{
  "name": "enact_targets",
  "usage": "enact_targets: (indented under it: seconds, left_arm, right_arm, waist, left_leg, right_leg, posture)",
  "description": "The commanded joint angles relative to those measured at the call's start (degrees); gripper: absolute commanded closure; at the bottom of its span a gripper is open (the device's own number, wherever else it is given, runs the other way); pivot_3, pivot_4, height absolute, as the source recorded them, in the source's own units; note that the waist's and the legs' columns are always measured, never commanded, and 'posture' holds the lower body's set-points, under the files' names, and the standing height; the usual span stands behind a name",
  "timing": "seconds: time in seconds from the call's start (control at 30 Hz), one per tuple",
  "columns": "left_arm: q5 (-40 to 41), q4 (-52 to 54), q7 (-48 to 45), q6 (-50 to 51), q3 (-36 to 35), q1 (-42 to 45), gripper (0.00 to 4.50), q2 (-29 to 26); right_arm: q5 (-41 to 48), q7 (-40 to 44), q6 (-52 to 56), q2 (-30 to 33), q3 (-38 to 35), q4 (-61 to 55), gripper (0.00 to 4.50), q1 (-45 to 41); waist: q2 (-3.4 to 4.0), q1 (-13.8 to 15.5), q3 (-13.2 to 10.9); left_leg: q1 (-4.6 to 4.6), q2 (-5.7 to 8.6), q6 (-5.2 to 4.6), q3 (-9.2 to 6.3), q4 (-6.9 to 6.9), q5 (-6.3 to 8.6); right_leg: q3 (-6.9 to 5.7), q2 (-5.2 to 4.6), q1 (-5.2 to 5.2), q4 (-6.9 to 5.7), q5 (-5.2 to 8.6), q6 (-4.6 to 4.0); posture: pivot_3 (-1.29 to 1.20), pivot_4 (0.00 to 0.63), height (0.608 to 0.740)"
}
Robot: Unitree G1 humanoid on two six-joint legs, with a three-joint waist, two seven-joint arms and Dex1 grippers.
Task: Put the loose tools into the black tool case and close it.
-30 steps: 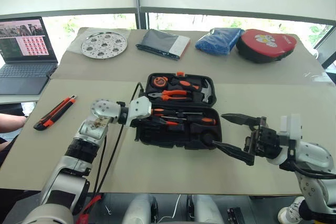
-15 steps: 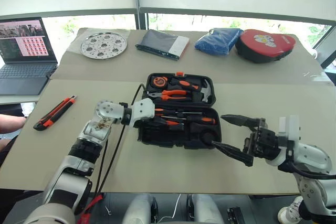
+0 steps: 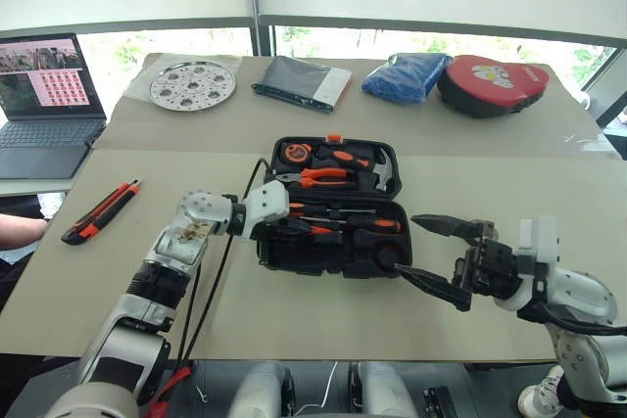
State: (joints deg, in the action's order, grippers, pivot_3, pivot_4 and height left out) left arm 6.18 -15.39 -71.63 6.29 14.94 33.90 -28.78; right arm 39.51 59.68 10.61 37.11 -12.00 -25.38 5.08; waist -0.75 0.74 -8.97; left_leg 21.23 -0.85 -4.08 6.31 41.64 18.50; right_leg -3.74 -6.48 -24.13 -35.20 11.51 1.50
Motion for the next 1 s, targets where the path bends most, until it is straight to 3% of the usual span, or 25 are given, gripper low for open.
enact_targets:
  seconds: [0.03,0.07,0.2,0.4,0.6,0.8,0.9,1.0]
  left_arm:
    - [3.6,4.03,5.79,6.04,-4.87,-3.91,3.94,0.8]
    - [6.14,6.53,6.62,7.02,-7.46,-5.06,3.77,0.82]
    - [13.7,18.0,12.38,7.7,-18.47,-12.56,2.22,0.58]
    - [16.75,34.11,22.68,6.44,-35.99,-35.84,0.07,0.46]
    - [20.94,43.32,30.52,5.08,-52.07,-57.28,0.07,6.7]
    - [25.91,43.56,39.19,9.3,-62.6,-69.58,0.07,12.29]
    - [28.58,41.02,40.45,13.34,-63.96,-71.14,0.07,10.8]
    - [31.71,37.19,45.15,17.94,-66.62,-65.17,0.07,5.55]
  right_arm:
    - [-0.17,0.28,-2.03,-0.44,-1.18,-0.29,0.0,-0.45]
    - [-0.15,0.47,-2.29,-0.45,-1.41,-0.01,0.0,-0.41]
    - [0.0,2.06,-3.1,-0.13,-1.89,0.81,0.0,0.15]
    - [-3.07,4.33,-9.29,-2.16,-0.96,4.48,0.0,-0.77]
    - [-0.08,6.68,-10.57,-5.29,-0.11,5.86,0.0,-1.48]
    - [0.1,7.16,-12.26,-7.77,0.67,3.46,0.0,1.14]
    - [-0.38,6.45,-13.44,-9.21,1.33,2.23,0.0,1.98]
    - [0.46,4.8,-12.91,-10.45,2.06,0.85,0.0,1.58]
  waist:
    - [0.01,-0.01,0.01]
    - [0.01,-0.02,0.0]
    - [0.0,-0.47,0.0]
    - [0.01,-0.99,0.0]
    - [-0.07,-0.22,-0.01]
    - [-0.08,0.4,-0.01]
    - [-0.08,0.23,0.0]
    - [-0.09,0.53,-0.01]
  left_leg:
    - [-0.01,-0.01,0.0,0.0,0.0,0.0]
    - [0.0,-0.02,0.0,0.0,0.0,0.0]
    - [0.03,-0.08,0.03,-0.01,-0.02,-0.01]
    - [-0.06,-0.09,0.07,0.0,-0.13,0.03]
    - [-0.08,-0.08,0.07,-0.04,-0.2,0.17]
    - [-0.12,-0.03,-0.05,-0.05,-0.29,0.28]
    - [-0.12,-0.03,-0.14,-0.03,-0.31,0.32]
    - [-0.11,-0.02,-0.2,-0.02,-0.3,0.34]
  right_leg:
    - [0.01,-0.01,0.0,-0.01,0.0,0.0]
    - [0.02,-0.01,-0.01,-0.01,0.0,0.0]
    - [0.05,-0.01,-0.14,-0.07,0.0,-0.01]
    - [0.09,-0.16,-0.08,0.06,0.0,-0.01]
    - [-0.03,-0.46,-0.08,0.11,-0.02,-0.05]
    - [-0.08,-0.64,-0.08,0.16,0.02,-0.11]
    - [-0.05,-0.55,-0.09,0.16,0.19,-0.39]
    - [-0.1,-0.44,-0.12,0.13,0.23,-0.43]
  posture:
    - [0.0,0.15,0.74]
    - [0.0,0.15,0.74]
    - [0.0,0.15,0.74]
    - [0.0,0.15,0.74]
    - [0.0,0.15,0.74]
    - [0.0,0.15,0.74]
    - [0.0,0.15,0.74]
    - [0.0,0.15,0.74]
